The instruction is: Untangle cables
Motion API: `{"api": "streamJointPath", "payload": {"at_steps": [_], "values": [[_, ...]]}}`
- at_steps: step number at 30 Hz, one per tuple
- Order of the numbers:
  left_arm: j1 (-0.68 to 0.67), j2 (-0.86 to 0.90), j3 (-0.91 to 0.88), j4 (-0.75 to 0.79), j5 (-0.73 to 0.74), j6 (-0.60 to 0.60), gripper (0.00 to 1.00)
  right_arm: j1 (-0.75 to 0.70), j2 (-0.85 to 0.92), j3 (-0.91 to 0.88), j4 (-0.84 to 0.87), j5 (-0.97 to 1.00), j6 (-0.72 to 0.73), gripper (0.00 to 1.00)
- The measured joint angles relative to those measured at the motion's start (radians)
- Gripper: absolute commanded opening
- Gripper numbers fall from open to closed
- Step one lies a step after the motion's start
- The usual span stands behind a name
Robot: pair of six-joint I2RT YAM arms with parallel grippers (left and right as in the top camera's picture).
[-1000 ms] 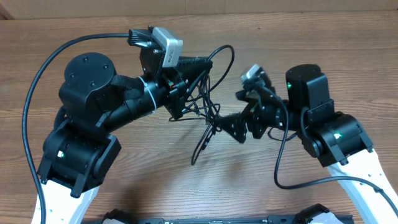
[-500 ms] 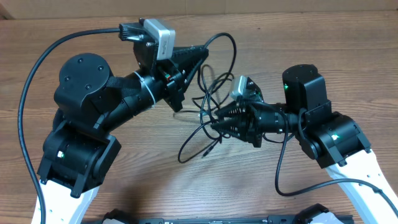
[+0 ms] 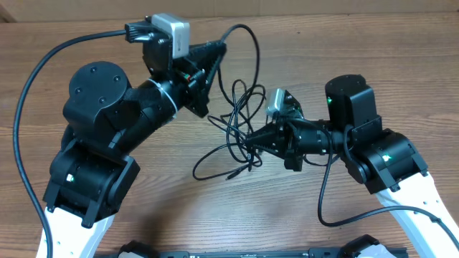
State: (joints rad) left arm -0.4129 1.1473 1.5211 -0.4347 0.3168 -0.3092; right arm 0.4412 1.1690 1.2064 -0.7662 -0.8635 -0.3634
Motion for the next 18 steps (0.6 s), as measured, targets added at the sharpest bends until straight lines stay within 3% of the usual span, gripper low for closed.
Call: {"api": "streamJointPath", "payload": {"at_steps": [4,11,18], "values": [[0.000,0.000,0.000,-0.056,-0.160,-0.006,0.04,0.000,0.000,0.000,-0.049,0.083,0.026,0.04],[0.000,0.000,0.000,-0.162,-0.499,-0.017,0.04,0.002,0.001,0.002,-0.225,0.467,0.147,0.04],[0.000,-0.002,0.000,-0.219,-0.754,-0.025,0.04,-0.048,0.001,0.002,-0.296,0.780,0.283,0.04]]}}
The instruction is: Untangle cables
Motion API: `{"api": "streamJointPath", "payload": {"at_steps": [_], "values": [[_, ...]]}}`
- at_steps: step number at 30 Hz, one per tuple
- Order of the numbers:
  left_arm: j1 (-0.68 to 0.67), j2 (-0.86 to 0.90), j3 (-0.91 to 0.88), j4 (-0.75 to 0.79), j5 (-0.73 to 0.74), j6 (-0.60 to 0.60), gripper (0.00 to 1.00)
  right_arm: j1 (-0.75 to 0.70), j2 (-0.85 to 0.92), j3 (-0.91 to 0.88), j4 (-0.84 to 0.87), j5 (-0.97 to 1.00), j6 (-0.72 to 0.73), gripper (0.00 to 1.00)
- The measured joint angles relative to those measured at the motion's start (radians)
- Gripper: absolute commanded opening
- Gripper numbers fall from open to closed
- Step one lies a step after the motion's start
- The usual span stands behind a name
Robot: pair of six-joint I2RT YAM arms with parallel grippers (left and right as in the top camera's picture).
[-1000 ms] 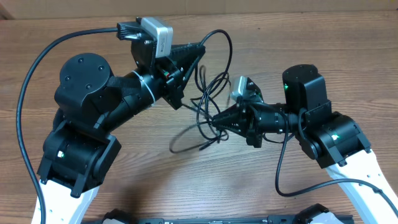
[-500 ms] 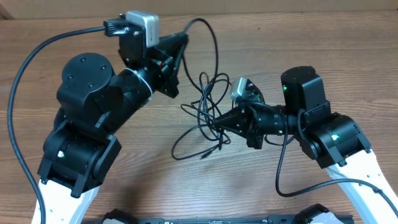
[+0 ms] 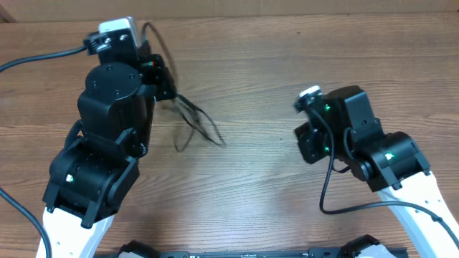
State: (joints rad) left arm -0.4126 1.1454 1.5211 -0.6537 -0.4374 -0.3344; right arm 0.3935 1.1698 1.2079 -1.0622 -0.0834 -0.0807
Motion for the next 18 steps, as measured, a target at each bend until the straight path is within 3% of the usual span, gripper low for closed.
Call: {"api": "streamJointPath", "payload": {"at_steps": [3,5,6,7,8,10,13,18], "values": [[0.001,-0.002,0.000,-0.016,-0.033,0.000,0.04,-0.041,0.000,0.000,0.017,0.016,0.031,0.04],[0.001,-0.004,0.000,-0.018,-0.021,0.000,0.04,-0.061,0.000,0.000,0.045,-0.035,0.026,0.09],[0.001,-0.005,0.000,-0.018,-0.006,0.000,0.04,-0.063,0.000,0.000,0.051,-0.055,0.019,0.16],[0.001,-0.006,0.000,-0.016,0.013,0.000,0.04,-0.063,0.000,0.000,0.063,-0.095,0.008,0.36],[0.001,-0.007,0.000,-0.013,0.045,0.000,0.04,-0.063,0.000,0.000,0.073,-0.139,-0.003,0.50],[0.001,-0.007,0.000,-0.001,0.111,-0.001,0.04,-0.063,0.000,0.000,0.088,-0.198,-0.014,0.66],[0.001,-0.008,0.000,0.030,0.233,-0.003,0.04,-0.063,0.000,0.000,0.112,-0.285,-0.032,0.80],[0.001,-0.008,0.000,0.110,0.453,-0.004,0.04,-0.063,0.000,0.000,0.129,-0.380,-0.044,0.93]]}}
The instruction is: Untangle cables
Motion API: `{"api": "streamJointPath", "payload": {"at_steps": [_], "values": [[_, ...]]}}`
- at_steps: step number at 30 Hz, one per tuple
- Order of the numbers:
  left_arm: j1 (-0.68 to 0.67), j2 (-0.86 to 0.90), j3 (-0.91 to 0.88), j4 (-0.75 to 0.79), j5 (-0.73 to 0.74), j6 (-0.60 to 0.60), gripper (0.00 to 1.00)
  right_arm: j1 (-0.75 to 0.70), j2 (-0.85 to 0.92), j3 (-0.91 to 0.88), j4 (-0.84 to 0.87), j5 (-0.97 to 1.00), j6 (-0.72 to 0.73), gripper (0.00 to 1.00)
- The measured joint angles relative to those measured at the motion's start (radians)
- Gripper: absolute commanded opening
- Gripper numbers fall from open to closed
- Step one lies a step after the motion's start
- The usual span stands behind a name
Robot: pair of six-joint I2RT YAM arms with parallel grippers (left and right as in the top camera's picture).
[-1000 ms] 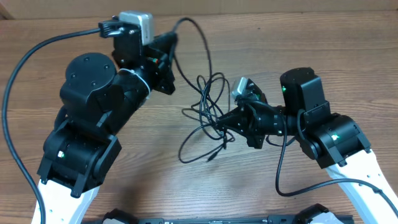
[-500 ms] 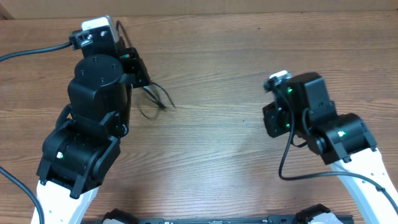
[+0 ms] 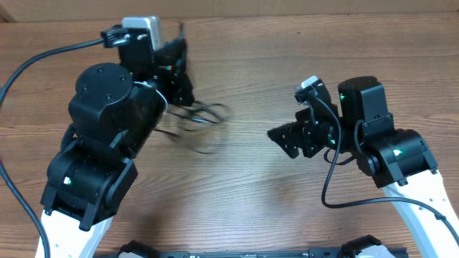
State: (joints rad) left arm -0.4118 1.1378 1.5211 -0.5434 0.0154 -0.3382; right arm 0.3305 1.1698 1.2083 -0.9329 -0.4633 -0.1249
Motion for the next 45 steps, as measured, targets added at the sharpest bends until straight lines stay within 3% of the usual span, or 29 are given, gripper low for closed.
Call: {"api": "streamJointPath", "payload": {"at_steps": [7,10,20,31,45], "values": [[0.000,-0.001,0.000,0.109,0.231,-0.023,0.04,0.000,0.000,0.000,0.019,-0.137,-0.046,0.95],[0.000,-0.001,0.000,0.128,0.279,-0.048,0.04,0.002,0.000,0.000,0.022,-0.175,-0.067,1.00],[0.000,0.002,0.000,0.211,0.391,-0.135,0.04,0.078,0.071,0.000,0.055,-0.208,-0.086,0.98],[0.000,0.018,0.000,0.239,0.408,-0.187,0.04,0.134,0.153,0.000,0.169,-0.239,-0.085,0.95],[0.000,0.019,0.000,0.304,0.407,-0.217,0.04,0.135,0.153,0.000,0.179,-0.246,-0.085,0.88]]}}
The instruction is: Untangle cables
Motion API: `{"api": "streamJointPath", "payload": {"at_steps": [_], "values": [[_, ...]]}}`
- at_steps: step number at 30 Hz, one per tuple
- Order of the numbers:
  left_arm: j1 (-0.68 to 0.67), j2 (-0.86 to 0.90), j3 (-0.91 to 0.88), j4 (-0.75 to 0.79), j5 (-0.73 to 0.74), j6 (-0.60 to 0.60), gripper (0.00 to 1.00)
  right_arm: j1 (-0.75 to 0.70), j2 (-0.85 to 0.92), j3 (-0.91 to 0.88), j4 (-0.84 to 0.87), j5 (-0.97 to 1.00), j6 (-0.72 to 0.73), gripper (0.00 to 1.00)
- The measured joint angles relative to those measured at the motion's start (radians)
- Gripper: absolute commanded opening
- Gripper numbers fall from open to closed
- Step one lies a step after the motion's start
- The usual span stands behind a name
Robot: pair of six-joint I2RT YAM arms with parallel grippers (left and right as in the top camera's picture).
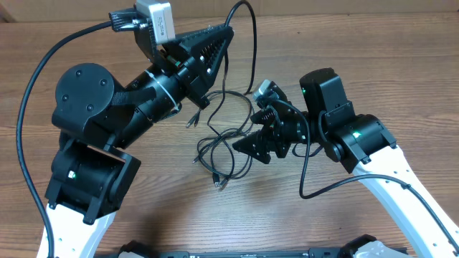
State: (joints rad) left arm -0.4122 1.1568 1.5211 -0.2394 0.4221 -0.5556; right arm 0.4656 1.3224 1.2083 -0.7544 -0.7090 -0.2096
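Note:
A bundle of thin black cables (224, 136) lies tangled on the wooden table between the arms, with loose plug ends at the left and the bottom. One strand rises from it in a tall loop (252, 43) to the left gripper (226, 34), which is raised at the top centre and shut on that strand. The right gripper (237, 145) reaches in from the right. Its fingers come together to a point at the right edge of the tangle, seemingly pinching a strand there.
The wooden table (373, 50) fills the view. A thick black camera lead (32, 79) arcs on the left, off the left arm. Another lead (315, 190) hangs under the right arm. A dark bar runs along the front edge (237, 253).
The left gripper has moved from the far left to the top centre, and the cable bundle is back mid-table. The right gripper has moved left and down into the tangle.
First both grippers were at the tangle in the middle of the table. Then the left gripper had the whole bundle at the far left, and the right gripper stood drawn back without it. The bundle stayed on the left as the right reached out. Now both are at it mid-table.

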Motion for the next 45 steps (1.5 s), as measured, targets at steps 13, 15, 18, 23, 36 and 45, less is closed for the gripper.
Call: {"api": "streamJointPath", "payload": {"at_steps": [13,15,18,23,36,45], "values": [[0.117,0.003,0.002,0.167,-0.101,0.000,0.04,0.000,0.000,0.000,-0.047,0.019,0.000,0.88],[0.178,0.003,0.004,0.166,-0.103,0.004,0.04,0.000,0.000,0.000,-0.047,0.020,0.000,0.88],[0.260,0.003,0.008,0.165,-0.108,0.018,0.04,0.000,0.000,0.000,-0.048,0.021,0.000,0.88],[0.380,0.003,0.012,0.156,-0.109,0.062,0.04,0.000,0.000,0.000,-0.049,0.030,-0.001,0.88],[0.585,0.003,0.013,0.067,-0.123,0.092,0.04,0.000,0.040,0.000,-0.085,0.171,0.042,0.93],[0.608,-0.010,0.013,0.099,-0.442,0.098,0.04,0.000,0.220,0.000,-0.099,0.210,0.074,0.95]]}}
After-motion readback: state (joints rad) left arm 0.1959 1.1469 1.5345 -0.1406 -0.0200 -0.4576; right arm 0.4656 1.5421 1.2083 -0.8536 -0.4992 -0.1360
